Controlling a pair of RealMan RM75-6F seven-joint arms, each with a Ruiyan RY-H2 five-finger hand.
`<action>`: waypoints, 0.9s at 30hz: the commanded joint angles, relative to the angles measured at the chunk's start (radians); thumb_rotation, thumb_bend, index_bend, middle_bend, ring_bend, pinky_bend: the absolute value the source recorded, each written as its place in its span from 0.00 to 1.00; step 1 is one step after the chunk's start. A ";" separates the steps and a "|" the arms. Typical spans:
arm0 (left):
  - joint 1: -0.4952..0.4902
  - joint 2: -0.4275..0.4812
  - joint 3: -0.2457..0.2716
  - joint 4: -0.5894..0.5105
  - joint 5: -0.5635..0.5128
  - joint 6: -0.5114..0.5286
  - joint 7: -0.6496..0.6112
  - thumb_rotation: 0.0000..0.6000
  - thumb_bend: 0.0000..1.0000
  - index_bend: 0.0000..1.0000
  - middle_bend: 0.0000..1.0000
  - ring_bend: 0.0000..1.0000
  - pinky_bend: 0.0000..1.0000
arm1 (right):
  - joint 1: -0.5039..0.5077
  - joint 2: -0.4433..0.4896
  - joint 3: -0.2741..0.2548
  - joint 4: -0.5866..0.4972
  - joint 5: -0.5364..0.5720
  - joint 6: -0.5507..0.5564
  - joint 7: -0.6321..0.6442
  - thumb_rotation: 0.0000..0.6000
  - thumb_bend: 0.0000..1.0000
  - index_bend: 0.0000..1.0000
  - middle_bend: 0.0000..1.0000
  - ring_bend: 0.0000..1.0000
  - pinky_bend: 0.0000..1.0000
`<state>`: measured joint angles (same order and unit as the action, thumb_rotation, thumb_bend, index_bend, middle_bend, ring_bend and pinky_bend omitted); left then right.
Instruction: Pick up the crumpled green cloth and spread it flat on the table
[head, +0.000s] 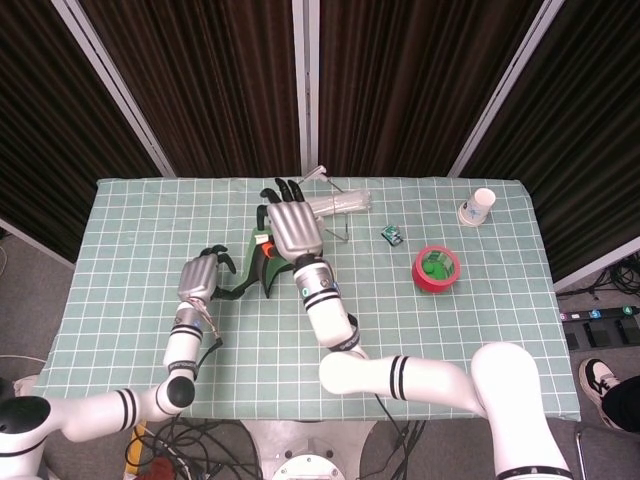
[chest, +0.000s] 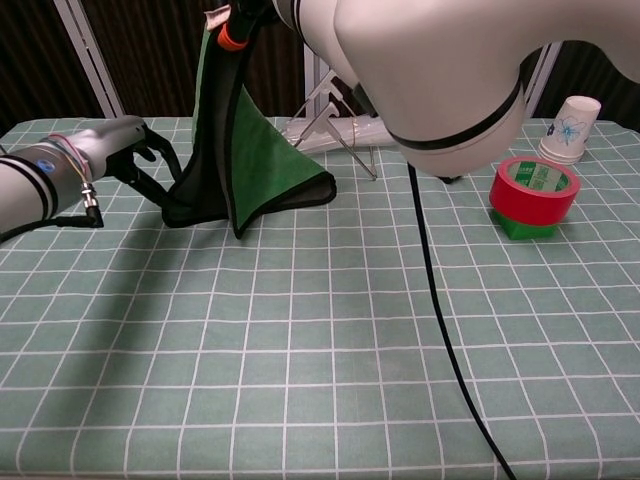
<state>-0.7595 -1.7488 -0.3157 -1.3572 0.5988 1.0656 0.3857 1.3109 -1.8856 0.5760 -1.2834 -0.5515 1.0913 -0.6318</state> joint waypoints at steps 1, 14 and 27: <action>0.007 -0.004 -0.006 0.006 0.015 0.002 -0.014 0.91 0.18 0.53 0.23 0.17 0.29 | -0.001 0.002 0.001 0.000 0.003 -0.003 0.004 1.00 0.57 0.70 0.19 0.00 0.00; 0.028 0.007 -0.019 0.003 0.050 -0.019 -0.063 0.91 0.48 0.65 0.31 0.19 0.30 | -0.024 0.023 -0.011 -0.025 -0.005 -0.007 0.032 1.00 0.57 0.70 0.19 0.00 0.00; 0.086 0.105 0.015 -0.078 0.243 0.021 -0.151 1.00 0.52 0.70 0.34 0.19 0.30 | -0.182 0.182 -0.060 -0.243 -0.098 0.034 0.136 1.00 0.57 0.70 0.19 0.00 0.00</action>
<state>-0.6854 -1.6653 -0.3076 -1.4155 0.8189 1.0772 0.2504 1.1589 -1.7359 0.5248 -1.4917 -0.6282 1.1151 -0.5207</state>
